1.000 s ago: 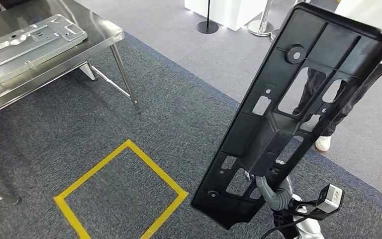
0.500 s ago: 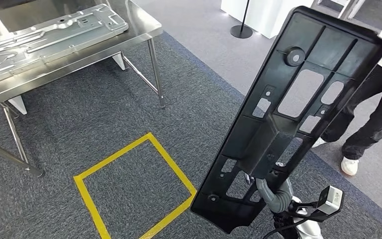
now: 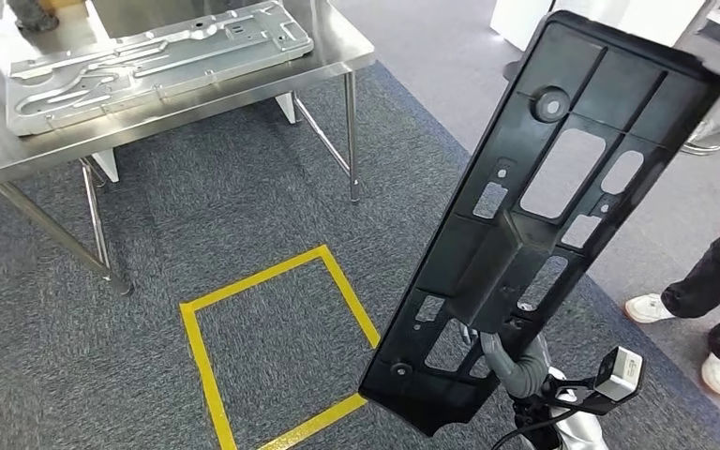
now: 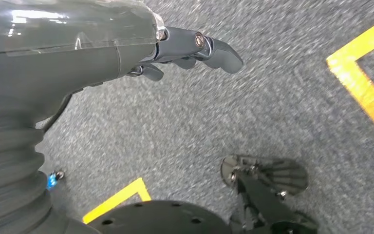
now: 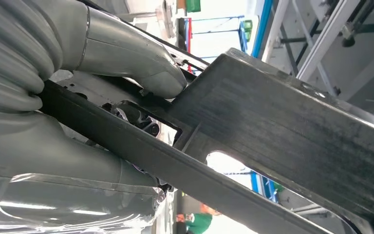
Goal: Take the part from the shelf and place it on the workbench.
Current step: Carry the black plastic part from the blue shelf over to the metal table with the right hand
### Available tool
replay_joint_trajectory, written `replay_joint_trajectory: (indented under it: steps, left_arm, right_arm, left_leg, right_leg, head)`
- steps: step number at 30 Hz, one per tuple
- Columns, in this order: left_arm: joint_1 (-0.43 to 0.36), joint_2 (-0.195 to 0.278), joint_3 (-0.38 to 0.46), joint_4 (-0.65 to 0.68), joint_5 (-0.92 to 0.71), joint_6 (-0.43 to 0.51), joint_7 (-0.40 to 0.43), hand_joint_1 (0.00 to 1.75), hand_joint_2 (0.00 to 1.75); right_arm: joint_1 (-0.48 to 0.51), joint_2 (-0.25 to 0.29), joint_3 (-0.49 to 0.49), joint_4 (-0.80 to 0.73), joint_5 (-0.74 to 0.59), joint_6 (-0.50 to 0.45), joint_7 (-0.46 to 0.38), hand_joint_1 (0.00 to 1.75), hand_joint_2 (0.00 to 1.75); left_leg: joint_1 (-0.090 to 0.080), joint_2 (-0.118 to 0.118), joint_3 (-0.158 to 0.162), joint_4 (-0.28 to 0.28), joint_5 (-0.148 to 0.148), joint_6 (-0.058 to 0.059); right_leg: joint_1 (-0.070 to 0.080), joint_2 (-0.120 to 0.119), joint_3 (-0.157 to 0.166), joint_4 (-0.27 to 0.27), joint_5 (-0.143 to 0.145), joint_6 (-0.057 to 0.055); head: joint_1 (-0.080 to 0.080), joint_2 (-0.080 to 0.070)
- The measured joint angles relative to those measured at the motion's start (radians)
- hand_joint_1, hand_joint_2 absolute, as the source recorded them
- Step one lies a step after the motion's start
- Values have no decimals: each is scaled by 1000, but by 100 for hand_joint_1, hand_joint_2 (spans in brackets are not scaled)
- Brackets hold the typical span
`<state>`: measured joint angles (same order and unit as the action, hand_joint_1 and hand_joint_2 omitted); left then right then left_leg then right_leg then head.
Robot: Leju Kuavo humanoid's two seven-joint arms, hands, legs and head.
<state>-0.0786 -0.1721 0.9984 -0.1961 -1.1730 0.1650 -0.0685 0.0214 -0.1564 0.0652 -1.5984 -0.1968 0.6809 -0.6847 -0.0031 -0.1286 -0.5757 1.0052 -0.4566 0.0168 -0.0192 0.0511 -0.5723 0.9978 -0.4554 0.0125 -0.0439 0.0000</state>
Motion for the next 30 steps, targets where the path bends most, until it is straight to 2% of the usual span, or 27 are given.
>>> replay_joint_trajectory:
  steps: [2,3,4,5,6,7,8,10,11,12,13,15,17,19,20,21,22,23,25,26,27,28,30]
  left_arm:
    - [0,1,1,0,0,1,0,0,175]
    - [-1,2,1,0,0,1,0,0,175]
    - [-3,3,1,0,0,2,0,0,175]
    - [-4,3,1,0,0,2,0,0,175]
    - [-4,4,1,0,1,2,0,0,175]
    - [-3,6,1,0,2,3,-2,0,175]
    - [-3,6,1,0,3,4,-6,0,175]
    - [-3,8,2,0,6,7,-19,0,175]
    - [-4,9,2,0,7,8,-29,0,175]
    - [-5,9,2,0,8,8,-39,0,175]
    - [-6,9,2,0,8,9,-50,0,175]
    - [-6,9,2,0,4,9,-67,0,175]
    - [-10,10,2,0,-3,8,-74,0,175]
    - [-18,10,2,0,-9,5,-70,0,175]
    - [-22,10,1,0,-11,4,-65,0,175]
    - [-23,10,1,0,-13,2,-60,0,175]
    - [-22,10,1,0,-14,2,-56,0,175]
    - [-20,10,1,0,-14,1,-53,0,175]
    - [-17,10,1,0,-13,2,-50,0,175]
    - [-17,10,1,0,-12,2,-51,0,175]
    - [-16,9,1,0,-12,3,-52,0,175]
    - [-16,9,1,0,-12,3,-54,0,175]
    - [-14,9,1,0,-13,3,-58,0,175]
  right_arm:
    - [-2,0,0,0,0,0,0,175,175]
    - [-2,0,0,0,0,0,0,175,175]
    - [-1,-1,0,0,0,0,0,175,175]
    - [-1,-2,0,1,-1,0,0,175,175]
    - [-1,-3,0,1,-2,0,0,175,175]
    - [-1,-3,0,3,-5,0,0,175,175]
    - [-1,-3,0,4,-9,0,0,175,175]
    - [-5,-3,0,8,-17,-1,0,175,175]
    - [-8,-3,0,8,-18,-3,0,175,175]
    - [-13,-3,0,9,-17,-7,0,175,175]
    - [-19,-3,1,10,-14,-16,1,175,175]
    - [-31,-2,4,5,-7,-39,9,175,175]
    - [-35,0,5,-12,-2,-57,31,175,175]
    - [-32,3,6,-35,-1,-67,59,175,175]
    - [-30,4,6,-43,-1,-71,72,175,175]
    - [-29,4,6,-48,-1,-76,85,175,175]
    - [-29,5,6,-50,-2,-81,97,175,175]
    - [-30,6,6,-52,-3,-85,107,175,175]
    - [-35,6,6,-53,-6,-89,121,175,175]
    - [-40,7,6,-52,-7,-89,125,175,175]
    - [-44,7,6,-52,-8,-88,128,175,175]
    - [-47,7,5,-52,-10,-87,128,175,175]
    - [-51,7,5,-52,-16,-78,125,175,175]
  left_leg:
    - [-3,47,-26,56,-38,-10]
    - [-1,80,-52,114,-71,-15]
    - [1,103,-88,187,-107,-20]
    - [4,113,-120,251,-132,-25]
    - [6,117,-138,288,-139,-28]
    - [9,120,-138,287,-127,-31]
    - [11,126,-114,241,-97,-32]
    - [10,156,-40,98,-32,-30]
    - [8,170,-12,43,-13,-25]
    - [5,179,1,13,-7,-19]
    - [3,179,3,3,-8,-12]
    - [4,158,1,0,-3,0]
    - [7,139,3,-5,2,12]
    - [8,121,4,-7,6,20]
    - [7,111,4,-7,6,22]
    - [5,103,4,-7,6,24]
    - [4,95,5,-7,6,24]
    - [3,87,7,-6,5,24]
    - [2,76,11,-3,1,21]
    - [1,72,10,0,-2,17]
    - [0,69,9,2,-4,12]
    - [0,68,6,4,-5,7]
    - [1,67,4,2,-5,-4]
  right_leg:
    - [-4,-28,7,-10,2,-12]
    - [-3,-42,9,-12,1,-16]
    - [-2,-57,10,-13,0,-19]
    - [-1,-72,11,-12,-2,-19]
    - [-1,-86,11,-12,-3,-19]
    - [-2,-99,13,-11,-5,-18]
    - [-2,-110,15,-9,-8,-15]
    - [-1,-131,21,-5,-15,-8]
    - [1,-139,23,-3,-19,-3]
    - [4,-147,25,-1,-21,3]
    - [6,-154,27,-1,-22,8]
    - [4,-162,30,-1,-25,21]
    - [-2,-127,20,28,-50,31]
    - [-5,-77,-30,138,-111,32]
    - [-4,-65,-68,213,-142,32]
    - [-4,-59,-101,274,-160,31]
    - [-3,-57,-120,303,-157,29]
    - [-3,-56,-118,287,-134,27]
    - [-3,-53,-63,154,-53,19]
    - [-1,-49,-34,86,-25,15]
    - [1,-45,-15,40,-9,12]
    - [4,-42,-7,19,-7,9]
    - [5,-42,-8,14,-8,2]
  head:
    - [0,0]
    - [0,0]
    - [0,0]
    - [0,0]
    - [0,0]
    - [0,0]
    - [0,0]
    - [0,0]
    - [0,0]
    - [0,0]
    - [0,0]
    - [0,0]
    - [0,0]
    - [0,0]
    - [0,0]
    - [0,0]
    - [0,0]
    - [0,0]
    - [0,0]
    - [0,0]
    - [0,0]
    - [0,0]
    - [0,0]
